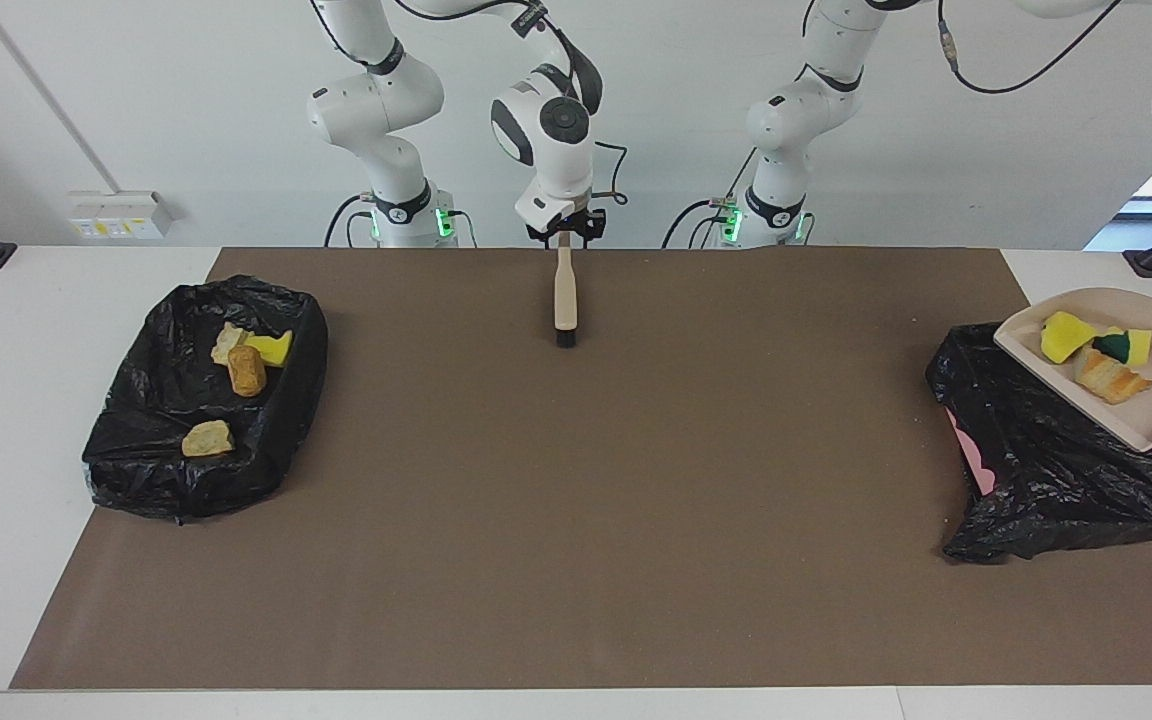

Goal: Sweep and dump trash in bin

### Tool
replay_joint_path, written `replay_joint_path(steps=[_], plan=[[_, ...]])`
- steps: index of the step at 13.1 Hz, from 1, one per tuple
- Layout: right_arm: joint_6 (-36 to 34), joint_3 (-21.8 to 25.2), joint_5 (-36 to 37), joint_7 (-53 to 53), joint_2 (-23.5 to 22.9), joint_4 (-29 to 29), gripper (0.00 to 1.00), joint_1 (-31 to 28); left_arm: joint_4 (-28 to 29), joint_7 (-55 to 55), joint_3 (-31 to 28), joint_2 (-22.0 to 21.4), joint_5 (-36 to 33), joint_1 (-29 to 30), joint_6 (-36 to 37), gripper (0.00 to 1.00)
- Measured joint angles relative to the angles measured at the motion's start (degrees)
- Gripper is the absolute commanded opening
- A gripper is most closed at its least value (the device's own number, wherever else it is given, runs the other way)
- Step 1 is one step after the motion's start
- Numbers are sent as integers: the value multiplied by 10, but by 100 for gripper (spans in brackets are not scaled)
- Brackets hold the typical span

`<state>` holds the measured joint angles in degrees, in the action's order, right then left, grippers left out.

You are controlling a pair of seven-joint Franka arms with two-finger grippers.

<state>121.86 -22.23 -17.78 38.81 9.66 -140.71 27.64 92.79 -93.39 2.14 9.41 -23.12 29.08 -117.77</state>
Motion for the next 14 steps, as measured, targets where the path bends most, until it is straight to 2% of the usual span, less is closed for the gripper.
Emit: replay_joint_path(steps=[3,6,9,14], plan=[[0,3,53,-3,0,42,100,-64,-9,0,5,24,-112,-2,-31,0],[0,5,87,-10,-1,92,100,-134,-8,0,9,34,-183,-3,-32,0],[-5,6,124,-18,-9,137,100,-175,-6,0,9,35,-222,-3,-32,0],[-52,7,137,-53,-21,215,100,-217,-5,0,10,34,-271,-4,-30,0]])
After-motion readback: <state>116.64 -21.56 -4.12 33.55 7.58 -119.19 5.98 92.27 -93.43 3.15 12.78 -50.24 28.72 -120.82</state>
